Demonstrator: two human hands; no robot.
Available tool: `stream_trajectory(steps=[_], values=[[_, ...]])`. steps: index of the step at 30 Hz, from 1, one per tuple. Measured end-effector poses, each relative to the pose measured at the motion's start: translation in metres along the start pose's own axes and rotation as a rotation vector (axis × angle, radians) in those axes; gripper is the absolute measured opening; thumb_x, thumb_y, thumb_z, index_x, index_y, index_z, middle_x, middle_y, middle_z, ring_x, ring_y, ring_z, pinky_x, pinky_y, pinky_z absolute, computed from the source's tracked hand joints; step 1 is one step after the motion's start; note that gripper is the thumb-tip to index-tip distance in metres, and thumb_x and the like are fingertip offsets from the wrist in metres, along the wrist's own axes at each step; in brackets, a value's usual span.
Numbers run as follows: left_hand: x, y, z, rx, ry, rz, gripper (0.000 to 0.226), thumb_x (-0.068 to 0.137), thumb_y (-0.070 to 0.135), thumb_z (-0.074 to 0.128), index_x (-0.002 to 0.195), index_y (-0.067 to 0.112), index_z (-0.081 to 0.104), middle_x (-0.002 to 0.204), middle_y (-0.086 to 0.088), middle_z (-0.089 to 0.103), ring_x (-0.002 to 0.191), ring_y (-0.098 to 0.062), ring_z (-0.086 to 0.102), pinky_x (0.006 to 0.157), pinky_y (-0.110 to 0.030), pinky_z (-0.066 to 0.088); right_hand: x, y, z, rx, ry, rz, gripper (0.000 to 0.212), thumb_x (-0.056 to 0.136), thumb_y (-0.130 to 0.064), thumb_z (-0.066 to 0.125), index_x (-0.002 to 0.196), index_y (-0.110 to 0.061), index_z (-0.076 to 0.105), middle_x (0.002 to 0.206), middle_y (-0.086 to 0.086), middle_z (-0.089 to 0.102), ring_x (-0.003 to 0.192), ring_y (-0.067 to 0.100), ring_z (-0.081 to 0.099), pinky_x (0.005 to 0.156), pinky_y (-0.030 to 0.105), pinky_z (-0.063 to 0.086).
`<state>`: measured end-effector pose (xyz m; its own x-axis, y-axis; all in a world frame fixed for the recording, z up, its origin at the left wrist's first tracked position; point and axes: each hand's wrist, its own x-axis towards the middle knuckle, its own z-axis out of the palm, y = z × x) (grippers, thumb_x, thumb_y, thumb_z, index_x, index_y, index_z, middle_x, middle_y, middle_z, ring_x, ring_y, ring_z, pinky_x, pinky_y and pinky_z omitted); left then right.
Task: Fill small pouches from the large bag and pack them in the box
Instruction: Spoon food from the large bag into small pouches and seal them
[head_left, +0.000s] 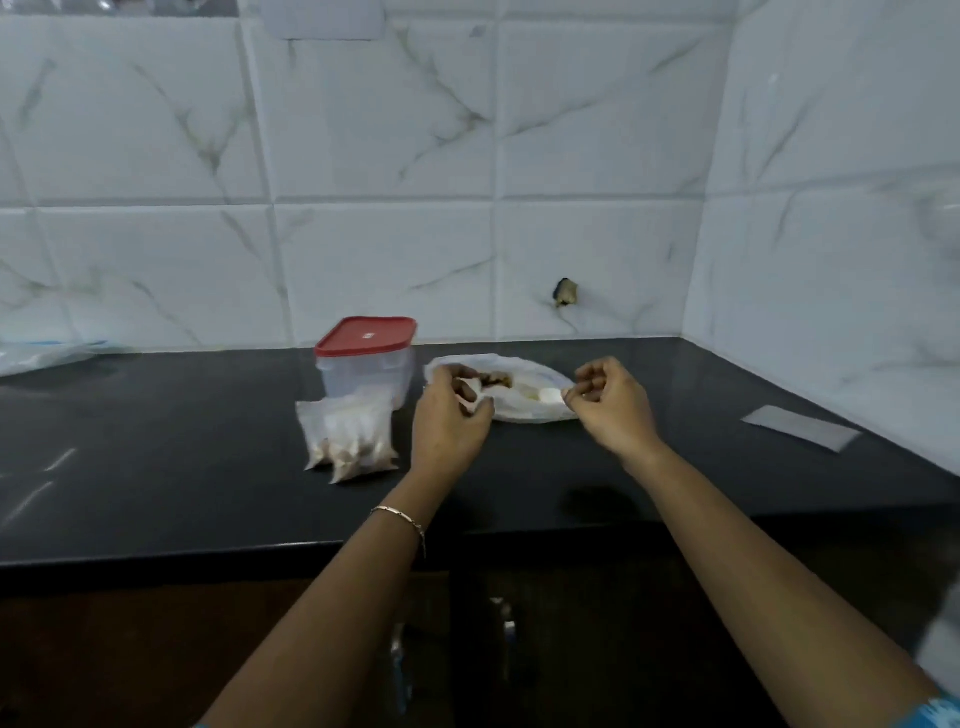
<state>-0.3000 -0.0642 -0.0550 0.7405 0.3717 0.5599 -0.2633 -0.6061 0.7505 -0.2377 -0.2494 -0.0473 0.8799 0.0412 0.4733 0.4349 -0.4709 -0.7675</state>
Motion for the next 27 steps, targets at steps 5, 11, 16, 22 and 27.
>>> stream_trajectory(steps=[5, 11, 16, 22, 27], values=[[-0.013, 0.022, 0.078, -0.003, -0.259, 0.204, 0.028, 0.081, 0.013, 0.07, 0.106, 0.014, 0.056, 0.094, 0.006, 0.061, 0.09, -0.009, 0.057, 0.08, -0.022, 0.045, 0.007, 0.076, -0.084, -0.468, 0.142, 0.043, 0.028, 0.086, -0.025, 0.068, 0.109, -0.012, 0.058, 0.115, 0.006, 0.062, 0.109, 0.028, 0.055, 0.091, 0.039, 0.045], [-0.01, 0.052, 0.144, 0.046, -0.368, 0.331, 0.021, 0.084, 0.016, 0.067, 0.102, 0.014, 0.058, 0.099, 0.003, 0.063, 0.093, -0.011, 0.057, 0.081, -0.021, 0.044, 0.01, 0.126, -0.139, -0.768, 0.191, 0.114, 0.028, 0.088, -0.013, 0.06, 0.115, -0.005, 0.055, 0.117, 0.015, 0.057, 0.114, 0.033, 0.049, 0.092, 0.04, 0.041], [-0.008, 0.055, 0.18, 0.097, -0.403, 0.373, 0.02, 0.084, 0.016, 0.067, 0.102, 0.013, 0.059, 0.1, 0.002, 0.064, 0.096, -0.014, 0.057, 0.084, -0.025, 0.045, 0.024, 0.137, -0.143, -0.863, 0.201, 0.247, 0.033, 0.085, -0.019, 0.06, 0.114, -0.004, 0.054, 0.12, 0.014, 0.058, 0.116, 0.032, 0.051, 0.092, 0.039, 0.042], [0.002, 0.055, 0.191, 0.185, -0.39, 0.413, 0.019, 0.085, 0.019, 0.065, 0.103, 0.016, 0.06, 0.102, 0.003, 0.064, 0.101, -0.016, 0.055, 0.083, -0.026, 0.042, 0.04, 0.147, -0.147, -0.766, 0.251, 0.421, 0.04, 0.085, -0.019, 0.058, 0.118, 0.002, 0.054, 0.126, 0.019, 0.055, 0.121, 0.035, 0.047, 0.099, 0.038, 0.04], [0.003, 0.053, 0.193, 0.19, -0.375, 0.44, 0.018, 0.085, 0.021, 0.064, 0.102, 0.017, 0.059, 0.102, 0.003, 0.065, 0.101, -0.017, 0.055, 0.087, -0.034, 0.046, 0.042, 0.147, -0.148, -0.789, 0.231, 0.473, 0.033, 0.088, -0.022, 0.056, 0.114, -0.003, 0.059, 0.12, 0.016, 0.059, 0.114, 0.034, 0.054, 0.086, 0.035, 0.046]])
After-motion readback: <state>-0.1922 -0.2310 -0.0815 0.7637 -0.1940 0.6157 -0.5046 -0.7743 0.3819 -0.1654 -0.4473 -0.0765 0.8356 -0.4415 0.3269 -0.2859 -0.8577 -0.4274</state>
